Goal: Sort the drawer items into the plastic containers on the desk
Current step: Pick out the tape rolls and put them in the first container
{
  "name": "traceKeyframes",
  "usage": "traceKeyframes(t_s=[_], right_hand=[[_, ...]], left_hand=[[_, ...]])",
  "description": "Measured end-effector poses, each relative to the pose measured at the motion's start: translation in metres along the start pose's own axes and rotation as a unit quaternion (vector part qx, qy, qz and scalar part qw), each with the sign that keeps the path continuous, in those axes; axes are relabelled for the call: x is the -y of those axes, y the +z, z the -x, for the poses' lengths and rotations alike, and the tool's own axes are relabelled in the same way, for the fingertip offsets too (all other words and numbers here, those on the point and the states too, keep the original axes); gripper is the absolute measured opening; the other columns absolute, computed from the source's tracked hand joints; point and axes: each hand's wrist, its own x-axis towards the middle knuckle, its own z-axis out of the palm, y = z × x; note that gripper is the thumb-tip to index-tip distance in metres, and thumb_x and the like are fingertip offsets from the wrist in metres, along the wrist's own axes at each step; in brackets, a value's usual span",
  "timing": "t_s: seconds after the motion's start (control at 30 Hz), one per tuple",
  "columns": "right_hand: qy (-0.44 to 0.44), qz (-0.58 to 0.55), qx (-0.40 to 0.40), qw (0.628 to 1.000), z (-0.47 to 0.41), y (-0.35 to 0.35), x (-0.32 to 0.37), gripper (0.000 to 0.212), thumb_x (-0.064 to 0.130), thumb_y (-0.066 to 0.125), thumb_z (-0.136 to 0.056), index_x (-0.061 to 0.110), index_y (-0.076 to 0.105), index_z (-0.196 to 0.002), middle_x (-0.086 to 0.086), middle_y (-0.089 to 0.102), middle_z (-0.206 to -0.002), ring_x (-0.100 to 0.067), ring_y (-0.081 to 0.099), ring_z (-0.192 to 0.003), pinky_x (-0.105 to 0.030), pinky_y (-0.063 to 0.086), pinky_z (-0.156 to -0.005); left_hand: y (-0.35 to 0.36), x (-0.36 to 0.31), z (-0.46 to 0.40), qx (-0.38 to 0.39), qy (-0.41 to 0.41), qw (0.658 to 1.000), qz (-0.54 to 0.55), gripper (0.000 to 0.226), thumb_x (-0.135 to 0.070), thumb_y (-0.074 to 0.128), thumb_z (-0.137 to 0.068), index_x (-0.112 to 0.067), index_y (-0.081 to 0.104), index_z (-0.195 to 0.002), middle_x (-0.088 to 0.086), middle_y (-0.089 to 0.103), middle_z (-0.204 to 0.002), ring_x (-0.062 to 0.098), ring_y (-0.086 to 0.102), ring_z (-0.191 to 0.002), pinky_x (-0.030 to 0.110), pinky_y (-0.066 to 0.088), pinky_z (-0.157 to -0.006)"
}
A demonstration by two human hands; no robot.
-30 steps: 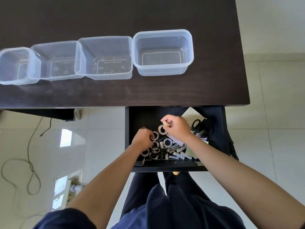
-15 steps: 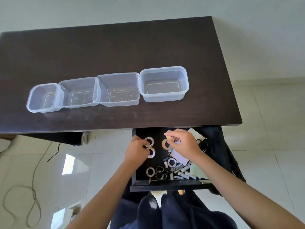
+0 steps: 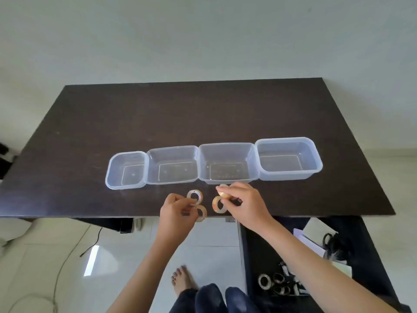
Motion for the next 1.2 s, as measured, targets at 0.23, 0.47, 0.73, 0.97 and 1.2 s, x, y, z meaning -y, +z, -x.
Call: traceKeyframes(t_s=[0.23,0.47,0.73,0.97,1.2], right_hand=[[-0.032,0.0,-0.017,0.999,-0.084,0.086,0.074,0.034,0.009,0.069,-0.081,0.021,0.07,-0.113,0.006,0.064,-0.088,-0.014,0.057,-0.081,-0.027,0.052,-0.071],[-0.003,0.022,0.038,0.999,-0.148,0.157,0.116,0.034,0.012,0.063,-0.085,0.021,0.064,-0.118,0.001,0.066,-0.105,-0.016,0.056,-0.097,-0.033,0.05,-0.084],[0.03,0.098,0.112,0.988,-0.17,0.199,0.125,0.033,0.018,0.059,-0.088,0.024,0.059,-0.12,0.001,0.065,-0.115,-0.02,0.057,-0.107,-0.037,0.05,-0.086],[0.02,0.101,0.088,0.991,-0.155,0.185,0.12,0.029,0.013,0.061,-0.088,0.022,0.064,-0.116,0.002,0.062,-0.117,-0.016,0.055,-0.104,-0.034,0.049,-0.087],[0.035,0.074,0.027,0.996,-0.077,0.131,0.088,0.022,0.012,0.067,-0.084,0.02,0.07,-0.104,0.008,0.066,-0.097,-0.008,0.062,-0.085,-0.032,0.055,-0.077]], left_hand=[[-0.106,0.055,-0.066,-0.061,0.003,0.998,0.001,0.023,-0.007,0.072,-0.078,-0.014,0.074,-0.1,0.001,0.057,-0.096,0.003,0.061,-0.074,0.007,0.046,-0.071],[-0.159,0.105,-0.128,-0.039,-0.01,0.997,-0.065,0.026,-0.01,0.067,-0.08,-0.012,0.072,-0.106,0.002,0.054,-0.099,0.011,0.06,-0.076,0.021,0.043,-0.074],[-0.158,0.141,-0.152,0.051,-0.002,0.993,-0.108,0.027,-0.012,0.064,-0.084,-0.015,0.071,-0.11,0.008,0.058,-0.105,0.022,0.063,-0.089,0.034,0.052,-0.083],[-0.154,0.14,-0.133,-0.01,0.0,0.997,-0.08,0.028,-0.024,0.064,-0.086,-0.018,0.067,-0.113,0.0,0.058,-0.109,0.022,0.059,-0.096,0.034,0.049,-0.079],[-0.114,0.102,-0.078,-0.051,0.115,0.992,0.011,0.013,-0.017,0.068,-0.083,-0.012,0.07,-0.094,-0.001,0.062,-0.094,0.016,0.061,-0.076,0.029,0.051,-0.063]])
